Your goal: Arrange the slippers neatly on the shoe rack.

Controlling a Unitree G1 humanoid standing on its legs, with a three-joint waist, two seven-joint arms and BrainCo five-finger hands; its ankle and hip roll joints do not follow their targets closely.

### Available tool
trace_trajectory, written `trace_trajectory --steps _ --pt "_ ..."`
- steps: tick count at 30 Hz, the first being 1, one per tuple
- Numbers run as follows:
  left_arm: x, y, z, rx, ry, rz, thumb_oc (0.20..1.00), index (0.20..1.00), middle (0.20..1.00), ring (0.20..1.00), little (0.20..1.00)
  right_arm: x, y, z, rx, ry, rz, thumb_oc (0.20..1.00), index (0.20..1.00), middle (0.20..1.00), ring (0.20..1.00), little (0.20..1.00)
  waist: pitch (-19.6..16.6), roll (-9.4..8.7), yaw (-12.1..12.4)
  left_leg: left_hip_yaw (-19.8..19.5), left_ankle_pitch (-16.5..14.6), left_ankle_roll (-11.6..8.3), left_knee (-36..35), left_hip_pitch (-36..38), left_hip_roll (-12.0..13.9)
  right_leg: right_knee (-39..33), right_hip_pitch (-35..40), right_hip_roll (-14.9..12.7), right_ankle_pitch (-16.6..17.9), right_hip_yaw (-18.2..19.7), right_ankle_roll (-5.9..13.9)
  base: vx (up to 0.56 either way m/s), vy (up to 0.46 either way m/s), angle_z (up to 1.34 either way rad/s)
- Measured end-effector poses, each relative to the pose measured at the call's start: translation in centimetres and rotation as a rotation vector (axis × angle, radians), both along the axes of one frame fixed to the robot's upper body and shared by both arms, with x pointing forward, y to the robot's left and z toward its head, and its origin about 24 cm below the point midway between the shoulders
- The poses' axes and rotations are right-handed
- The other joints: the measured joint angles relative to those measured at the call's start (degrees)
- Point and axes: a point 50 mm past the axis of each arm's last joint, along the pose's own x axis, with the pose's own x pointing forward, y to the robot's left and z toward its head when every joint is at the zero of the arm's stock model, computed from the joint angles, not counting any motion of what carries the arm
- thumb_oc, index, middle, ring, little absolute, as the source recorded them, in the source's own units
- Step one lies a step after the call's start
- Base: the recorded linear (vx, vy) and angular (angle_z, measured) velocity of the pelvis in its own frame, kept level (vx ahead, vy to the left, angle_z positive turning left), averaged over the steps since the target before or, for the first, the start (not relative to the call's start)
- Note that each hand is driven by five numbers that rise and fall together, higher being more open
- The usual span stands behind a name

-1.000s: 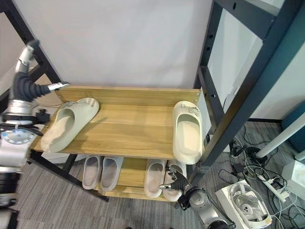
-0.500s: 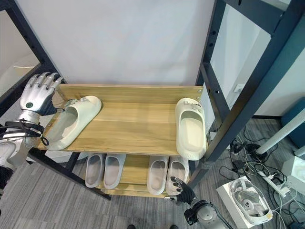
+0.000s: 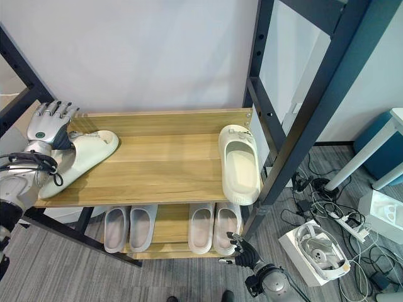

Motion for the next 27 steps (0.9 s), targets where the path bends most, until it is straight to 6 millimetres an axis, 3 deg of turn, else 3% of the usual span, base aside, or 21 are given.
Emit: trace_trajectory --steps 7,8,9,10,21,27 --pt "1.5 0.4 1.9 0.013 0.015 0.072 1.000 1.000 1.000 1.000 1.000 0.3 0.1 0.3 0.016 -0.014 -0.009 1.000 1.000 1.000 1.000 1.000 1.2 0.10 0.1 0.1 0.0 0.00 0.0 -0.2 0.0 0.1 -0.3 0.0 0.0 0.1 0.02 0.00 -0.001 -0.01" --pt "1.6 0.6 2.1 0.010 0.021 0.088 0.583 0.583 0.583 0.583 0.583 0.3 0.2 0.4 0.018 -0.017 -0.008 1.000 1.000 1.000 1.000 1.000 1.3 0.14 0.1 0.2 0.0 0.00 0.0 -0.3 0.0 0.1 -0.5 0.0 0.0 0.1 0.04 0.00 0.000 0.00" --pt "1.6 0.6 2.1 0.008 0.026 0.092 0.347 0.347 0.347 0.347 0.347 0.3 0.2 0.3 0.018 -0.017 -0.008 1.000 1.000 1.000 1.000 1.000 1.3 0.18 0.0 0.2 0.0 0.00 0.0 -0.4 0.0 0.1 -0.5 0.0 0.0 0.2 0.04 0.00 0.000 0.00" --pt "1.6 0.7 2.0 0.004 0.038 0.097 0.200 0.200 0.200 0.200 0.200 0.3 0.2 0.3 0.018 -0.016 -0.008 1.000 1.000 1.000 1.000 1.000 1.3 0.19 0.0 0.2 0.0 0.00 0.0 -0.4 0.0 0.1 -0.6 0.0 0.0 0.2 0.04 0.00 0.000 0.00" --pt "1.7 0.1 2.3 -0.091 0.036 0.070 0.200 0.200 0.200 0.200 0.200 0.7 -0.4 0.6 0.012 -0.033 -0.044 1.000 1.000 1.000 1.000 1.000 1.6 -0.04 0.4 0.0 0.0 0.00 0.0 -0.9 0.0 -0.1 -0.5 0.0 0.2 -0.2 0.01 0.00 -0.007 0.03" --pt "1.5 -0.7 1.8 -0.149 0.023 0.023 0.200 0.200 0.200 0.200 0.200 0.7 -0.2 0.6 0.020 -0.033 -0.045 1.000 1.000 1.000 1.000 1.000 2.4 -1.25 0.6 -0.1 0.1 0.14 0.0 -0.7 -0.1 -1.2 0.2 0.0 0.8 -0.4 0.13 0.00 0.000 0.00"
